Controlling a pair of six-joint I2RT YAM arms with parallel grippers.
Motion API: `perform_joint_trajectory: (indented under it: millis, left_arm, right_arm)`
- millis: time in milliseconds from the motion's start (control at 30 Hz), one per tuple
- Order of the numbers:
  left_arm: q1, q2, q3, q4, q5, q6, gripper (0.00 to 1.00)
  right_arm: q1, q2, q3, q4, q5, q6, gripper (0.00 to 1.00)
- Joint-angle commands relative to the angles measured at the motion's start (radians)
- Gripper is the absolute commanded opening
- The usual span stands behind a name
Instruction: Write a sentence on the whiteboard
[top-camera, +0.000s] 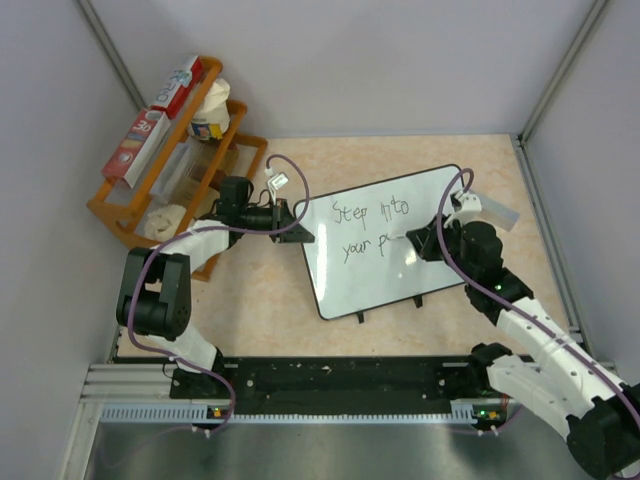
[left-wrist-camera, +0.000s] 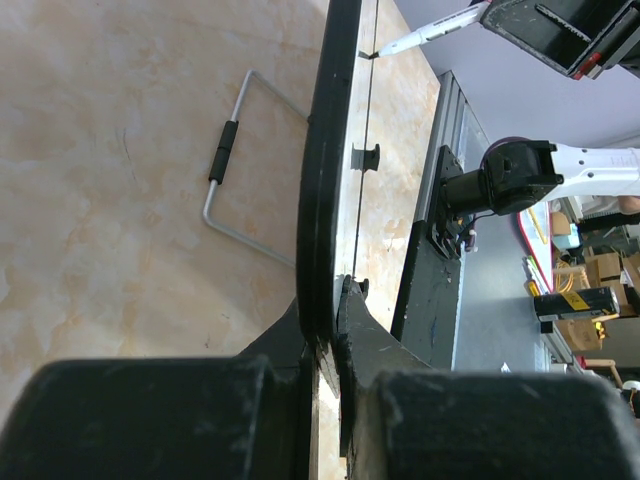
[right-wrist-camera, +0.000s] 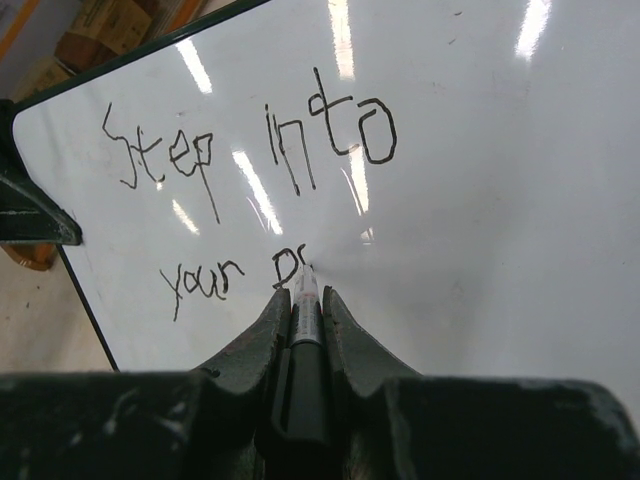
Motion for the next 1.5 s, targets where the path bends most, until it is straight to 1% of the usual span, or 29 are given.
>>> perform_joint_trajectory:
  millis: [0,233,333,500,800,1000,1100,1300,1467]
  left_arm:
    - [-0.046,0.038,-0.032,-0.036,-0.162,0.222,0.00]
    - [-0.046,0.036,-0.032,-0.036,-0.161,0.222,0.00]
    - [-0.046,0.039,-0.032,-0.037,-0.161,0.222,0.00]
    - [-0.048,0.036,-0.032,-0.036,-0.162,0.222,0.00]
    - [-0.048,0.040,-0.031,-0.037,-0.162,0.222,0.00]
    - [-0.048,0.043,-0.029,-0.037,-0.162,0.222,0.00]
    - [-0.048,0.041,-0.028,-0.037,-0.162,0.222,0.00]
    - [-0.048,0.043,-0.028,-0.040,-0.165,0.222,0.00]
    - [-0.048,0.041,-0.028,-0.042,-0.165,0.222,0.00]
  right_arm:
    - [-0.011,-0.026,-0.001,-0.035,0.008,-0.019,0.00]
    - [-0.012,-0.037,-0.010,-0.053,0.034,-0.022,0.00]
    - [-0.017,-0.037,-0.002,-0.052,0.067,-0.016,0.00]
    - [-0.034,-0.025,0.021,-0.035,0.077,-0.006,0.00]
    - [-0.035,0.031,0.065,0.014,0.048,0.004,0.00]
    - [-0.035,0.048,0.094,0.017,0.039,0.000,0.00]
    - [-0.035,0.061,0.098,0.017,0.035,-0.002,0.00]
    - [-0.037,0.080,0.093,0.017,-0.024,0.004,0.00]
    - [-0.035,0.065,0.090,0.008,-0.041,0.006,0.00]
